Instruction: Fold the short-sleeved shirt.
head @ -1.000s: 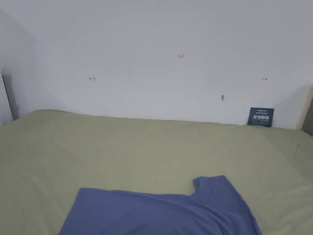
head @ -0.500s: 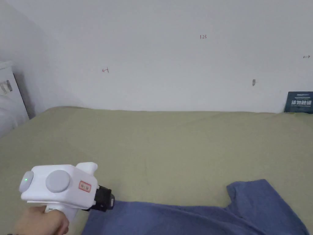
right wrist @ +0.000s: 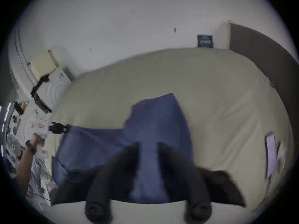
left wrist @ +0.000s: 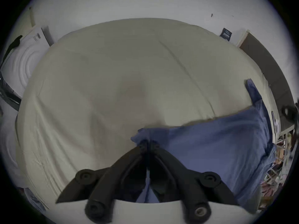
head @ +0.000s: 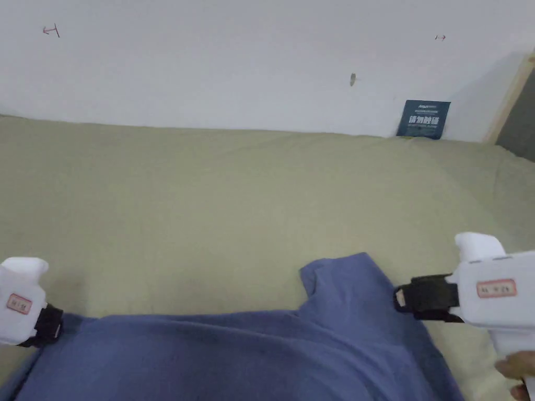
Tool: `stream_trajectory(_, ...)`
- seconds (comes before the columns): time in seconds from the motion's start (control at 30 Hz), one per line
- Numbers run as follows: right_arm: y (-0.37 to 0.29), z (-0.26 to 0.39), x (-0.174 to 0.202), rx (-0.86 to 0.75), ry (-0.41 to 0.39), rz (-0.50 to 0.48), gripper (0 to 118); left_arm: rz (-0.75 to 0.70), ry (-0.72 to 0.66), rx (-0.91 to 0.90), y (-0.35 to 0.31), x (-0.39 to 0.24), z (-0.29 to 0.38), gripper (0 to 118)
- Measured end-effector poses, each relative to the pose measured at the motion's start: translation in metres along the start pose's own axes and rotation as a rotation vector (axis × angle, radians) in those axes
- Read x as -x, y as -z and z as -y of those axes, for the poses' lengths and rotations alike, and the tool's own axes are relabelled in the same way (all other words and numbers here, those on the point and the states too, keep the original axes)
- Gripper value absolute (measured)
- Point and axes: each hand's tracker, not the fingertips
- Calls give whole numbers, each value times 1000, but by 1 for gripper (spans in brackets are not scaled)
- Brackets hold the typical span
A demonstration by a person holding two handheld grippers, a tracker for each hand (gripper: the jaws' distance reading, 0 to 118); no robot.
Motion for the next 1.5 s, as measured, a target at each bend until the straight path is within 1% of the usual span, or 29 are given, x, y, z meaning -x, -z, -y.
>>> stream_trajectory(0.03,20,-18,-7,88,-25,58,68,2,3,7,0,-1,1,1)
stream_trajectory(0.07,41,-32,-14,186,-63,53,75,2,0,6,-2,-1,2,1)
stream_trajectory(0.1,55,-40,-18,197,-81,69,72,7,-5,2,3,7,0,1)
stream_trajectory(0.13,71,-48,-20,245,-105,76,72,13,-21,1,3,8,0,1)
stream_trajectory(0.17,85,-54,-24,293,-101,83,72,17,-32,-3,2,9,1,1)
stream_trajectory(0.2,95,-57,-26,305,-91,116,72,28,-36,2,1,9,2,1)
stream_trajectory(0.23,104,-60,-28,322,-74,119,72,36,-42,7,5,13,1,1)
stream_trajectory(0.3,120,-64,-32,350,-47,106,72,42,-46,6,3,14,2,1)
stream_trajectory(0.33,122,-64,-29,348,-57,99,72,50,-48,17,4,14,1,1)
stream_trajectory(0.37,125,-63,-27,358,-76,62,72,51,-47,18,5,15,1,1)
stream_trajectory(0.4,129,-63,-24,378,-110,58,72,53,-42,17,6,15,1,1)
stream_trajectory(0.43,133,-61,-20,395,-139,75,68,54,-38,18,6,15,0,1)
stream_trajectory(0.47,136,-59,-18,419,-159,91,59,58,-40,21,6,16,0,1)
stream_trajectory(0.5,138,-57,-15,438,-165,107,40,62,-42,23,8,16,0,1)
stream_trajectory(0.53,136,-54,-11,428,-168,128,5,65,-42,22,8,16,0,1)
stream_trajectory(0.57,134,-55,-11,418,-166,119,4,67,-39,19,8,17,0,1)
stream_trajectory(0.63,128,-54,-12,398,-83,75,4,71,-41,15,9,18,1,1)
stream_trajectory(0.67,123,-52,-10,400,-79,65,4,73,-41,12,8,18,1,1)
stream_trajectory(0.73,115,-50,-4,355,-139,89,4,87,-39,6,8,19,1,1)
stream_trajectory(0.77,108,-50,-1,328,-144,100,4,97,-37,2,6,18,3,1)
stream_trajectory(0.83,90,-50,2,273,-122,77,4,115,-35,-24,-2,17,6,1)
stream_trajectory(0.87,76,-50,4,238,-120,60,4,133,-27,-53,-11,16,8,1)
stream_trajectory(0.93,42,-46,15,182,-184,40,4,180,8,-94,-32,12,12,1)
stream_trajectory(1.0,4,-38,23,126,-231,36,4,167,67,-131,-58,10,18,1)
stream_trajectory(1.1,-58,-14,36,55,-237,-2,4,163,117,-189,-102,10,33,1)
stream_trajectory(1.17,-92,3,39,30,-246,-15,4,182,111,-213,-130,15,46,1)
stream_trajectory(1.33,-149,56,33,5,-199,-37,4,226,103,-245,-182,27,97,1)
stream_trajectory(1.4,-160,83,26,-1,-128,-40,4,234,121,-235,-191,31,121,1)
stream_trajectory(1.5,-167,127,16,26,-85,-62,4,260,94,-203,-191,34,161,1)
